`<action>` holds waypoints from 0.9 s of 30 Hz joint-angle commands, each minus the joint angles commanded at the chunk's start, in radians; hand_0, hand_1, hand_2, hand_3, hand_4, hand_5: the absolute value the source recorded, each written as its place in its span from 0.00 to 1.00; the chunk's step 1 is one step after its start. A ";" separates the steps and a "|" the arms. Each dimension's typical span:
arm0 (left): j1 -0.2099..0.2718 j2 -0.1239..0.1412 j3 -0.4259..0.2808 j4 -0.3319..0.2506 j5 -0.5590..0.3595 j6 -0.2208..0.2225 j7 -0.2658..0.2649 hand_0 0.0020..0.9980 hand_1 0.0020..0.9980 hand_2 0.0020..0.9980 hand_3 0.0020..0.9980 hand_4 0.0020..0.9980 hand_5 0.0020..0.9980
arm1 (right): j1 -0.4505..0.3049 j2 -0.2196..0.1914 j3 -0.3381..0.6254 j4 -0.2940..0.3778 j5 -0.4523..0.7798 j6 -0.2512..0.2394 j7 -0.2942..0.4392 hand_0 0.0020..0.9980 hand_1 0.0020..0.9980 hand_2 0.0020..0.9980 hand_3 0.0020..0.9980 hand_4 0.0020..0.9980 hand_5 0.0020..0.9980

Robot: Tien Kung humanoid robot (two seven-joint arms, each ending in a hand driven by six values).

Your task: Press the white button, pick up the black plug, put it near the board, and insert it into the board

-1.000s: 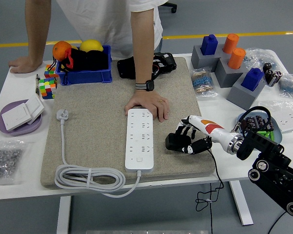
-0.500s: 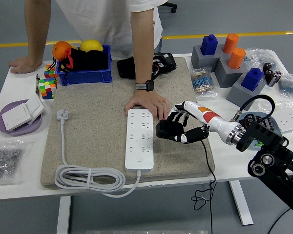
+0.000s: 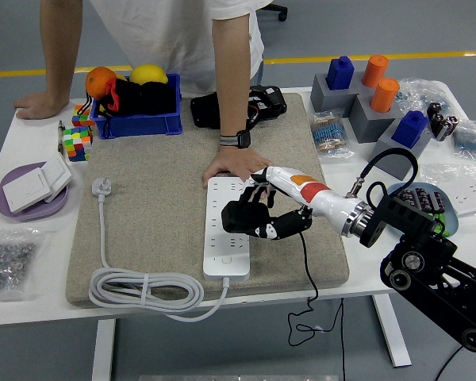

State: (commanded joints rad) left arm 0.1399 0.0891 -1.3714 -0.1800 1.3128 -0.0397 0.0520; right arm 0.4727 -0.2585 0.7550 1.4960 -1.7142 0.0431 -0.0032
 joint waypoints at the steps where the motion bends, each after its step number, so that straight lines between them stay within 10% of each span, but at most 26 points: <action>1: 0.000 0.000 -0.001 0.000 0.001 0.000 0.000 0.81 0.78 0.74 0.79 0.59 0.53 | 0.005 0.003 -0.006 -0.004 -0.013 -0.003 -0.002 0.36 0.37 0.38 0.53 0.85 0.00; 27: -0.003 0.002 0.008 0.000 -0.006 0.000 0.001 0.81 0.78 0.74 0.79 0.59 0.53 | 0.055 0.065 -0.098 -0.114 -0.077 -0.013 -0.036 0.36 0.37 0.38 0.54 0.85 0.00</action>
State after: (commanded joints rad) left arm 0.1365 0.0912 -1.3634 -0.1800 1.3069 -0.0396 0.0529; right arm 0.5277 -0.1931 0.6574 1.3823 -1.7914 0.0304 -0.0395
